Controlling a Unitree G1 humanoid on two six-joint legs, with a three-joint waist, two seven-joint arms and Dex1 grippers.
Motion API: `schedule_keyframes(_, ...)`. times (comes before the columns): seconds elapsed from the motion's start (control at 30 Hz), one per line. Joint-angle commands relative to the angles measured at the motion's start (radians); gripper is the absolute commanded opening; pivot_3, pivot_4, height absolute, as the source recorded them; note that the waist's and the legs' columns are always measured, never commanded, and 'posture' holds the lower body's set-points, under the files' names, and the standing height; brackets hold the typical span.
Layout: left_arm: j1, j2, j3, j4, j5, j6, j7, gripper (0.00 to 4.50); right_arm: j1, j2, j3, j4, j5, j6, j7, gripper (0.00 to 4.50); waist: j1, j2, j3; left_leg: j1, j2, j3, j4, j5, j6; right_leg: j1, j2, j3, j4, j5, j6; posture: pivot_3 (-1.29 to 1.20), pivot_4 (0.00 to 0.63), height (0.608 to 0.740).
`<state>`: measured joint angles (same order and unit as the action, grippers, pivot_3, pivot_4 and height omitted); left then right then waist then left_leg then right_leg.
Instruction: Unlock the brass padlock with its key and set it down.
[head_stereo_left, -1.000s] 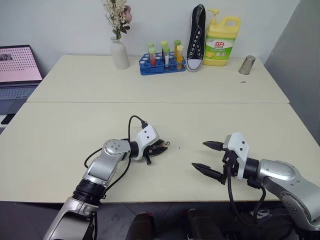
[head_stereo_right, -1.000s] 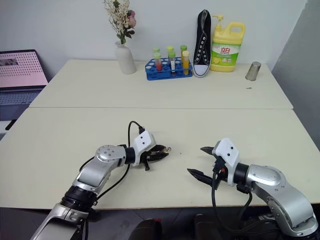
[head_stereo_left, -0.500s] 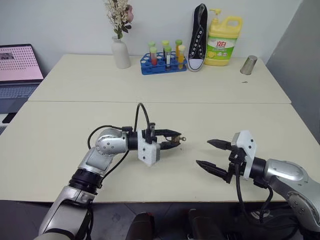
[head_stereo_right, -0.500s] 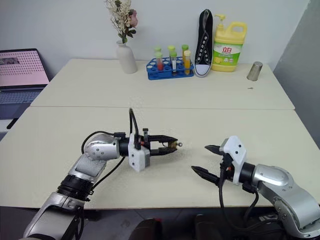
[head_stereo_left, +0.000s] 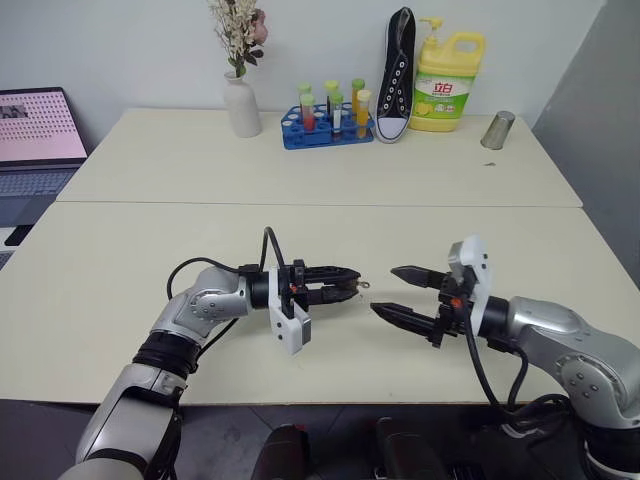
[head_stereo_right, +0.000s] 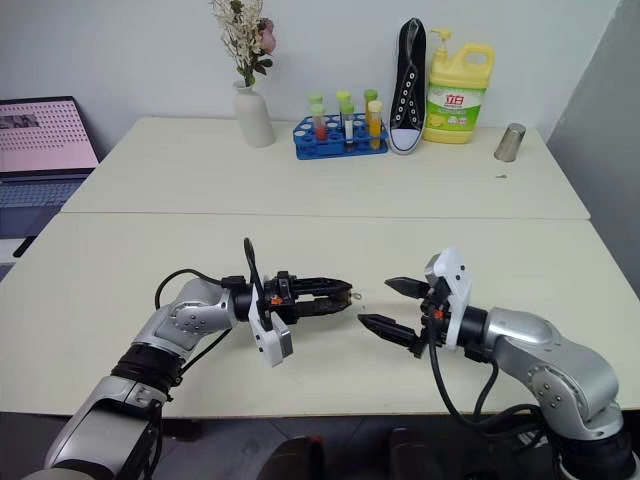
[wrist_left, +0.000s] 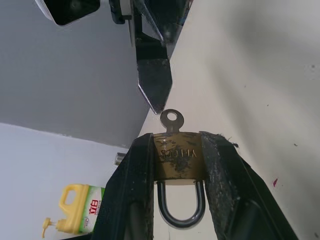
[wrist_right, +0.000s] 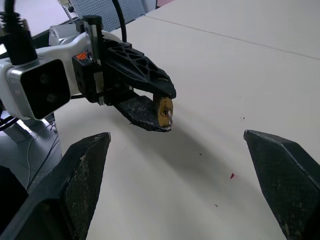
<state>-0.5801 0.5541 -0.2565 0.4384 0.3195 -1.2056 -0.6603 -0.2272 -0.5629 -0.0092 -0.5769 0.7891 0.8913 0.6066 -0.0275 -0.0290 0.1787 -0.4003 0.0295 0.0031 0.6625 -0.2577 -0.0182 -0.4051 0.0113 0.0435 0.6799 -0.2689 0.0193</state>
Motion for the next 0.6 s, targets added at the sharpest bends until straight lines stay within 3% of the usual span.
schedule_keyframes(0.03, 0.0, 0.022, 0.005, -0.024, 0.0, -0.014, 0.044, 0.98, -0.039, 0.025, 0.017, 0.019, 0.029, 0.013, 0.002, 4.5, 0.0, 0.0, 0.0, 0.0, 0.0, 0.0, 0.0, 0.0, 0.0, 0.0, 0.0, 0.0, 0.0, 0.0, 0.0, 0.0, 0.15, 0.74)
schedule_keyframes(0.17, 0.006, 0.039, -0.005, -0.037, 0.003, -0.013, 0.061, 0.98, -0.055, 0.035, 0.033, 0.036, 0.032, 0.021, 0.009, 4.5, 0.0, 0.0, 0.0, 0.0, 0.0, 0.0, 0.0, 0.0, 0.0, 0.0, 0.0, 0.0, 0.0, 0.0, 0.0, 0.0, 0.15, 0.74)
schedule_keyframes(0.27, 0.008, 0.048, -0.012, -0.043, 0.0, -0.01, 0.068, 0.98, -0.065, 0.042, 0.043, 0.047, 0.029, 0.02, 0.014, 3.91, 0.0, 0.0, 0.0, 0.0, 0.0, 0.0, 0.0, 0.0, 0.0, 0.0, -0.001, 0.0, 0.0, 0.0, 0.0, 0.0, 0.15, 0.74)
schedule_keyframes(0.6, 0.022, 0.072, -0.029, -0.078, -0.007, 0.008, 0.077, 0.98, -0.103, 0.059, 0.08, 0.083, 0.028, 0.026, 0.038, 0.13, 0.0, 0.0, 0.0, 0.0, 0.0, 0.0, 0.0, 0.0, 0.0, 0.0, -0.001, -0.001, 0.0, 0.001, -0.001, 0.0, 0.15, 0.74)
